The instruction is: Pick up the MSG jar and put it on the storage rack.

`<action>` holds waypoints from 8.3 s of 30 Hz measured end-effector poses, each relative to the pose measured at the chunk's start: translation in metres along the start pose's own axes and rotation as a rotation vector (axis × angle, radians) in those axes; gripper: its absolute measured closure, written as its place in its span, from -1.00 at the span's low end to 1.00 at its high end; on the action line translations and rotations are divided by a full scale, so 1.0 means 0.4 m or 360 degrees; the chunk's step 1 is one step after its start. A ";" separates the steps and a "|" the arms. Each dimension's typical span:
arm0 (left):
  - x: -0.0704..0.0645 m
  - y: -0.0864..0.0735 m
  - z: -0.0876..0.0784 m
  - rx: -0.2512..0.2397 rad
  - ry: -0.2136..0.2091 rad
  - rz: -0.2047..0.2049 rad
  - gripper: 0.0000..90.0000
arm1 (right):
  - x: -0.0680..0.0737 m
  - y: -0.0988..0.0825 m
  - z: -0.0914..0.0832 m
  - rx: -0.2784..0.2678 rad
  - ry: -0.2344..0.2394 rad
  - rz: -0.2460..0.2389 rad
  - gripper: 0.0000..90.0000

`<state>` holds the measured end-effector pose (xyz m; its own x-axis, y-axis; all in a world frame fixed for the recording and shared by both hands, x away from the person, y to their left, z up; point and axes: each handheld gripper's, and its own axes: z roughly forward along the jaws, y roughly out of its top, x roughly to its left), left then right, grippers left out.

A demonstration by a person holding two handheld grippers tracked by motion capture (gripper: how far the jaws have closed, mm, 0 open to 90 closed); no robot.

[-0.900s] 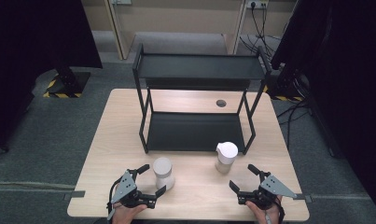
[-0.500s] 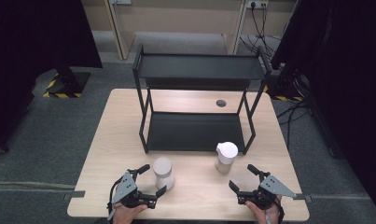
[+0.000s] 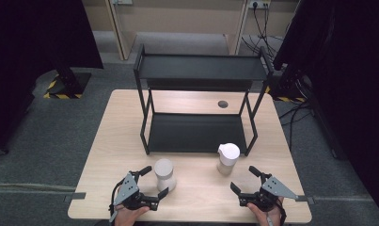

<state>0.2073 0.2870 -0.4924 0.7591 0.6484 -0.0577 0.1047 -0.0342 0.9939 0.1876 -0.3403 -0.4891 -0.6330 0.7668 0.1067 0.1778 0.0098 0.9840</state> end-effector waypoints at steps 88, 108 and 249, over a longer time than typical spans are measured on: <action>0.067 0.232 0.078 0.0076 -0.0123 0.0100 -0.22 | -0.004 -0.004 0.003 -0.0011 0.0015 0.0016 -0.99; 0.115 0.446 0.131 0.0081 -0.0251 0.0119 -0.22 | -0.006 -0.005 0.002 -0.0018 0.0019 0.0026 -0.99; 0.149 0.923 0.477 0.0113 0.0535 -0.0074 -1.00 | -0.013 -0.006 0.001 -0.0027 0.0060 0.0037 -0.99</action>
<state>0.4138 0.1681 -0.1467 0.4996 0.8644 -0.0569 0.1880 -0.0440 0.9812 0.1907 -0.3440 -0.4923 -0.6569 0.7419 0.1344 0.1802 -0.0186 0.9834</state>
